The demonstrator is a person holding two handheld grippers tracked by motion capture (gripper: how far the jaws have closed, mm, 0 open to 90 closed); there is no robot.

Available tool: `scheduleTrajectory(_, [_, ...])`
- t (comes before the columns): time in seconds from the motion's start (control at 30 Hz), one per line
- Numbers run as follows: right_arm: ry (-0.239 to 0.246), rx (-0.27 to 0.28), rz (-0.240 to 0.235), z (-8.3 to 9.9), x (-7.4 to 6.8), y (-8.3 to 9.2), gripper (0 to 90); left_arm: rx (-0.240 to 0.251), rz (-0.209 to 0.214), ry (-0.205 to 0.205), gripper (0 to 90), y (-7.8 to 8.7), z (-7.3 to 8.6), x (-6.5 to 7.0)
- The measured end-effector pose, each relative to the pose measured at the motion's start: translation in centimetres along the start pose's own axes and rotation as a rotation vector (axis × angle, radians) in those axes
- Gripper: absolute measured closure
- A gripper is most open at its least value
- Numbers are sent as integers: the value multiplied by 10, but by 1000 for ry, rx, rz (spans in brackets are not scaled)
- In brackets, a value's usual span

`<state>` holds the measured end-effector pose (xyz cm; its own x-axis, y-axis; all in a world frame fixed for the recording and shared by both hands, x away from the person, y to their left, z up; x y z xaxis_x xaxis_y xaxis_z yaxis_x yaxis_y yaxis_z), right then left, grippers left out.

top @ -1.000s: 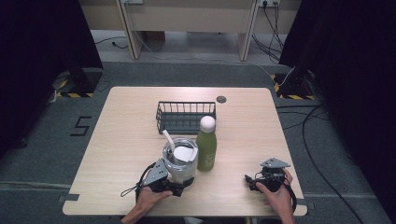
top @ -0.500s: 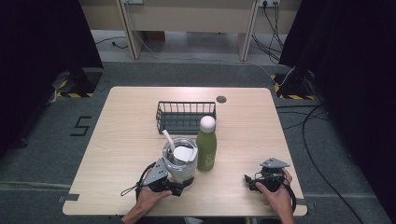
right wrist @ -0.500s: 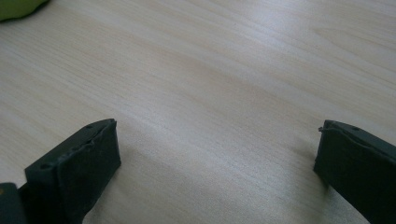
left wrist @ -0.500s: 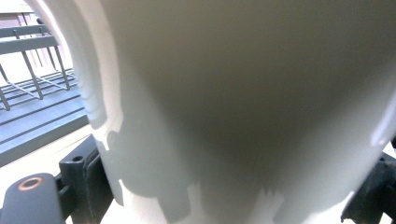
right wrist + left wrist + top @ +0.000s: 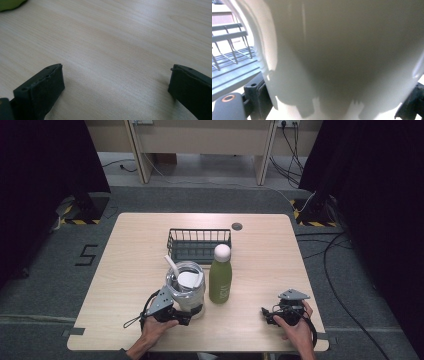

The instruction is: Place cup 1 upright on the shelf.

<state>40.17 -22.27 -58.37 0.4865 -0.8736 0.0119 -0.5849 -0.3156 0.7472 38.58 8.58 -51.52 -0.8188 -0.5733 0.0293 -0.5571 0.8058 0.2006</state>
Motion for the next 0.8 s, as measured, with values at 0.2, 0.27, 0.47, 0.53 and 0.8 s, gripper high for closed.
scheduleTrajectory(0.2, [-1, 0, -2, 0, 0, 0, 3, -1, -15, 13, 109, 7, -5, -8])
scheduleTrajectory(0.27, [-1, 0, -1, 0, 0, 0, 3, -5, -27, 5, 109, 9, -6, -12])
scheduleTrajectory(0.47, [-1, 0, -1, 0, 0, 0, 3, 1, -42, 16, 109, 14, -12, -21])
scheduleTrajectory(0.53, [-2, 0, -1, 0, -1, 0, 3, -2, -55, 10, 109, 17, -17, -27])
scheduleTrajectory(0.8, [-3, 0, -1, 0, -1, 0, 3, 5, -76, 14, 109, 27, -32, -42])
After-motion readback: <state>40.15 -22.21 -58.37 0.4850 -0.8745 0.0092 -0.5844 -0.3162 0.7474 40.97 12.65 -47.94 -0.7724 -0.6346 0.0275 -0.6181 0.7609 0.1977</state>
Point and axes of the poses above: each handheld gripper's, and its own axes: y roughly backward along the jaws, z roughly out of its underside, x roughly to its right, the point moved 9 cm from there along -y, roughly forward along the jaws, and after that the axes turned 3 degrees about -x, right-handed, at the moved point
